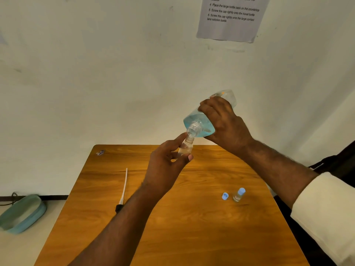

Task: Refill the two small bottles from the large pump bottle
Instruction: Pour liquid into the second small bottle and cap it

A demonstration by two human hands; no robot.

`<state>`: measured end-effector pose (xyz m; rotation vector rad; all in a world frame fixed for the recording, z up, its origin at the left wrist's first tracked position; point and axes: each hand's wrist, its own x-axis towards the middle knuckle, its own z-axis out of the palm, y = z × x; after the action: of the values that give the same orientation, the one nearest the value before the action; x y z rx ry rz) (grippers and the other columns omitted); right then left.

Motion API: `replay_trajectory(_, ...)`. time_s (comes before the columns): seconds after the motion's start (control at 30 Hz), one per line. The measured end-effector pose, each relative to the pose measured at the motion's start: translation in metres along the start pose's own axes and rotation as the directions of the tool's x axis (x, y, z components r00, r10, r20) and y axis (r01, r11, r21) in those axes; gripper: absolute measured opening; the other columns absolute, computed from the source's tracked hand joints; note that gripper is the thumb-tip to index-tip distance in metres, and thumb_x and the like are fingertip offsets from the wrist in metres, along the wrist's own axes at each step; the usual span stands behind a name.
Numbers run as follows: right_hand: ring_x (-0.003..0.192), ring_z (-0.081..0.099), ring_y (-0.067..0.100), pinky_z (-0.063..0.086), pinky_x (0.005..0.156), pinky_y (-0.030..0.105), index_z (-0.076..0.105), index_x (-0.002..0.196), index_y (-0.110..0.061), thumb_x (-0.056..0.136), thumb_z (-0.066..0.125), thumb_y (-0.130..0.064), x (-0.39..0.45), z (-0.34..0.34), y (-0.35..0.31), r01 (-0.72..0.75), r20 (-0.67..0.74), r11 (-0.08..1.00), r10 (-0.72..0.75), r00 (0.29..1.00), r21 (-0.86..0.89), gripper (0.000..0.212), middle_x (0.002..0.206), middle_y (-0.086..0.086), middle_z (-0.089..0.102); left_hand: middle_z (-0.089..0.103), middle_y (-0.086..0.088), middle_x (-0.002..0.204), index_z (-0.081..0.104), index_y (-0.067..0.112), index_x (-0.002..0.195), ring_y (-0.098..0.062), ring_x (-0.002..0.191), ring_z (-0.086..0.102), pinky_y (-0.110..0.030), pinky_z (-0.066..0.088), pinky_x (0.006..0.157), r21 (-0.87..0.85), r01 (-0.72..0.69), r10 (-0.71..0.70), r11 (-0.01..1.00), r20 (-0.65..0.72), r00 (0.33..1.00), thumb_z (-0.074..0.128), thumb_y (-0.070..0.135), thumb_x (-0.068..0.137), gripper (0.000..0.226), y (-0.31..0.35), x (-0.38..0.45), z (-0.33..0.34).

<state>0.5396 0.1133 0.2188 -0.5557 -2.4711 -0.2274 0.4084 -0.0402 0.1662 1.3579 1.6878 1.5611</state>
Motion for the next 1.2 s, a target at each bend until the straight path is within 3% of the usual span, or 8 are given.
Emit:
replay_trajectory(0.37,0.119,0.050,0.035,0.058,0.072,0.052,0.052,0.124,-0.007,0.067,0.084,-0.018,-0.0003,0.0016,-0.0006,0.016,0.004,1.000,-0.016,1.000,0.001,0.067,0.124,0.018,0.056,0.061,0.013,0.114,0.050,0.032,0.136,-0.016,0.100,0.065,-0.043,0.059,0.083,0.010,0.001,-0.001,1.000,0.014,1.000,0.071,0.016,0.085,0.058,-0.0003,-0.0022,-0.0014)
replay_trajectory(0.7,0.119,0.050,0.035,0.057,0.075,0.052,0.053,0.124,-0.006,0.067,0.084,-0.018,0.0019,-0.0002,-0.0021,0.017,0.005,1.000,-0.017,1.000,-0.013,0.066,0.124,0.019,0.056,0.063,0.004,0.119,0.049,0.028,0.138,-0.019,0.101,0.065,-0.045,0.058,0.084,0.004,0.005,-0.005,1.000,0.005,1.000,0.071,0.016,0.085,0.058,-0.0002,-0.0020,-0.0020)
replay_trajectory(1.0,0.121,0.048,0.035,0.057,0.075,0.051,0.050,0.126,-0.008,0.067,0.084,-0.019,0.0005,-0.0008,0.0001,0.021,0.004,0.999,-0.021,1.000,-0.027,0.069,0.125,0.017,0.055,0.064,0.003,0.118,0.046,0.040,0.133,-0.020,0.101,0.065,-0.046,0.058,0.085,0.000,-0.007,0.007,1.000,0.004,1.000,0.071,0.016,0.085,0.058,0.0023,-0.0019,-0.0005)
replay_trajectory(1.2,0.120,0.049,0.036,0.057,0.074,0.051,0.050,0.125,-0.008,0.066,0.084,-0.019,0.0013,-0.0019,-0.0001,0.024,0.002,0.999,-0.024,1.000,-0.042,0.069,0.125,0.017,0.056,0.063,0.003,0.119,0.047,0.032,0.138,-0.019,0.101,0.065,-0.045,0.058,0.085,0.012,-0.013,0.013,1.000,0.007,1.000,0.071,0.017,0.086,0.059,0.0019,-0.0009,0.0004)
